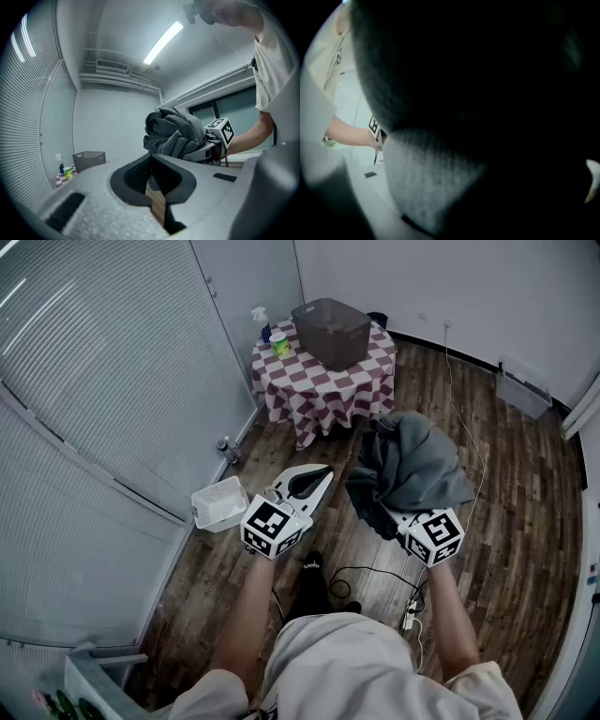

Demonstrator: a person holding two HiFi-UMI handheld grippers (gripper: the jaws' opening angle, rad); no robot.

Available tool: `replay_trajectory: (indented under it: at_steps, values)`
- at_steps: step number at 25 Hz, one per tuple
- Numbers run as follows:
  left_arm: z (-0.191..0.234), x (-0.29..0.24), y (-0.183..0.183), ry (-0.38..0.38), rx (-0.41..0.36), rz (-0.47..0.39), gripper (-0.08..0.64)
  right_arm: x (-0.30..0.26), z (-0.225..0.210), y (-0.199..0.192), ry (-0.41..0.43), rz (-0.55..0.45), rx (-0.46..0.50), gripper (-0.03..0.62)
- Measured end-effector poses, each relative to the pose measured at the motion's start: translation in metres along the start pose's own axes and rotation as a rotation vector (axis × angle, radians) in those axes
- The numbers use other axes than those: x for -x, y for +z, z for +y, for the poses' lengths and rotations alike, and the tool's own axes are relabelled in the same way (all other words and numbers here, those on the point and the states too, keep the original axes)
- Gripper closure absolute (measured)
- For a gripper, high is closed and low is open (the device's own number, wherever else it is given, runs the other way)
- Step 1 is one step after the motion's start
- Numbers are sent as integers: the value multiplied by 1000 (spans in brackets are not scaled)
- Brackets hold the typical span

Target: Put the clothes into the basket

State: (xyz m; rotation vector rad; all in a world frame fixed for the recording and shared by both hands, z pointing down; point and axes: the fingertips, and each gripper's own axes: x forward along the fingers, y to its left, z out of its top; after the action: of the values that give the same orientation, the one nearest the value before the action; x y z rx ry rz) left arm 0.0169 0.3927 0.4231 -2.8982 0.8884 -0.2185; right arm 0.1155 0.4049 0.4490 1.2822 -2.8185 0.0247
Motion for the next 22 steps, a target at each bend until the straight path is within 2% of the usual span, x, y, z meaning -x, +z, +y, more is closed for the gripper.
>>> replay_trajectory:
  at_steps: [9,14,22]
  values:
    - [-3,11,-13,23,9,13,546,11,-4,-7,-37,-7,-5,344]
    - [4,13,-20,35,25,29,545,10,-6,-5,-10,-21,-34,341]
    - [48,-1,-19,35,30,1,546,-27,-31,4,-25,-59,-52,342]
